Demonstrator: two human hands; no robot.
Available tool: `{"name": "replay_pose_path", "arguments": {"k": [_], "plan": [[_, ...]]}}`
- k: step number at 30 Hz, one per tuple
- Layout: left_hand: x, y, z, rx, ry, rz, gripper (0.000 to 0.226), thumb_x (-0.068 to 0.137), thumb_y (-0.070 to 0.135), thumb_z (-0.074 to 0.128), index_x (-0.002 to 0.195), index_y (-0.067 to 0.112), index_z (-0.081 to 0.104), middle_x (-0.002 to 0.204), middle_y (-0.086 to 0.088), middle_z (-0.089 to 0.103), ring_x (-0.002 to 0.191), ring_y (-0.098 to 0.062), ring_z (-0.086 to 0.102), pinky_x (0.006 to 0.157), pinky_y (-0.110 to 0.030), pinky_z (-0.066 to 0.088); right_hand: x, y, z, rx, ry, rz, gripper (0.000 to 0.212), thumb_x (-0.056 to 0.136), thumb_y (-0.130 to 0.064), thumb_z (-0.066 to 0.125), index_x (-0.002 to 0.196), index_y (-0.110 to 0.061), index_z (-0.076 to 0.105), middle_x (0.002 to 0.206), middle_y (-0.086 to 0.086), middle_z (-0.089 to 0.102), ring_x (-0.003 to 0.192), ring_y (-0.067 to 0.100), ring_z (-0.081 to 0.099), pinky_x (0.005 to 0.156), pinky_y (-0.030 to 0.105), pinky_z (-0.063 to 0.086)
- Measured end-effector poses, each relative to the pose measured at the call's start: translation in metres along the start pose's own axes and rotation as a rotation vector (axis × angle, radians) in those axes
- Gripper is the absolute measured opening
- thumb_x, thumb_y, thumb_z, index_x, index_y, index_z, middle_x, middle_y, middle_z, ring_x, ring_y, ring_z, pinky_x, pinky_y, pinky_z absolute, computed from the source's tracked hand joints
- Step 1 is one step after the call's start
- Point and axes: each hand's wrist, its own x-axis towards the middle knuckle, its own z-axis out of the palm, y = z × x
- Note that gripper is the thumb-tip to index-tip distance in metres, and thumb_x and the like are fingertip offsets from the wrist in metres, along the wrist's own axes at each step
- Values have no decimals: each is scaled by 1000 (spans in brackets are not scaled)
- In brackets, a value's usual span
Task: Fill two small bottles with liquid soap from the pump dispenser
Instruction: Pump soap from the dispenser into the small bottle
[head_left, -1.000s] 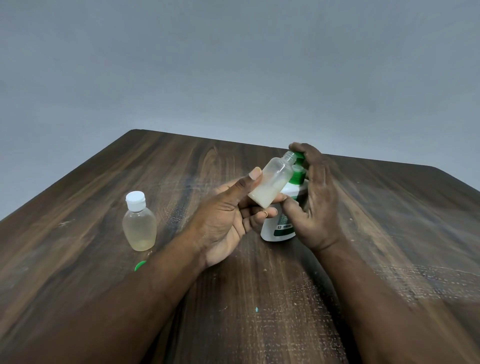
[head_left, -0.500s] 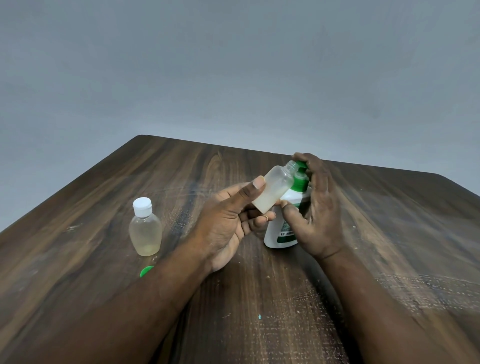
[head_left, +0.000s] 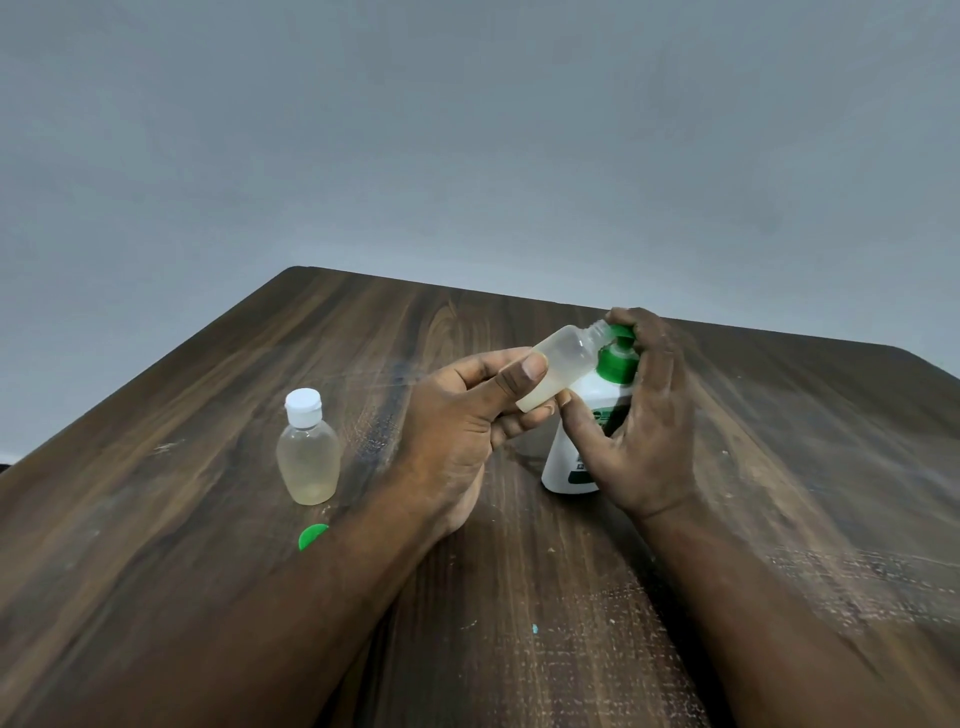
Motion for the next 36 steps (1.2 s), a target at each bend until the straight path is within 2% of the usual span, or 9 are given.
{"name": "replay_pose_path", "arguments": {"k": [3,7,13,18,22,28,34,36], "plan": [[1,0,-1,2,7,2,44,78,27,81,112,-1,74,109,-19,77,102,-35,76,77,-27,62,2,1,0,4,-33,13,78,83,-39,74,147,-2,48,139,10,57,127,25,56,108,22,41],[0,0,0,-2,-12,-3,46,78,27,81,114,-2,72,109,-21,77,99,-32,77,77,-27,62,5,3,-2,10,-65,3,81,81,-37,74,149,-5,44,144,10,54,132,25,54,110,26,44],[1,0,2,-24,6,-14,43,78,29,81,109,0,74,107,-21,77,94,-28,77,74,-25,61,3,0,3,-7,-12,37,84,78,-39,75,147,-1,47,141,12,56,128,23,55,105,8,34],[1,2,1,-4,28,-29,40,79,29,80,107,1,76,104,-19,78,89,-26,76,72,-25,61,-1,0,6,-69,-10,61,85,78,-46,76,146,-5,47,140,10,55,126,24,56,104,22,45],[1,1,0,27,27,-54,44,79,34,80,108,1,76,100,-20,78,85,-26,75,71,-26,62,-1,1,5,-64,-21,57,87,79,-48,74,148,-5,46,142,11,55,128,25,56,106,11,37],[-1,0,1,65,12,-82,52,73,45,81,105,4,77,90,-13,76,78,-17,70,69,-23,58,4,-1,5,-37,-20,60,88,77,-43,77,150,-5,44,142,11,54,127,21,55,103,5,33],[0,0,2,30,1,-87,50,71,37,83,104,0,76,93,-17,76,77,-19,72,67,-21,59,-1,0,9,-59,14,79,87,76,-44,79,147,-6,44,143,12,54,126,24,55,103,9,37],[0,1,2,29,7,-92,49,71,36,83,103,1,76,93,-17,77,77,-20,72,67,-21,59,-3,0,10,-79,16,77,87,77,-44,79,147,-7,44,142,11,53,127,24,55,103,14,39]]}}
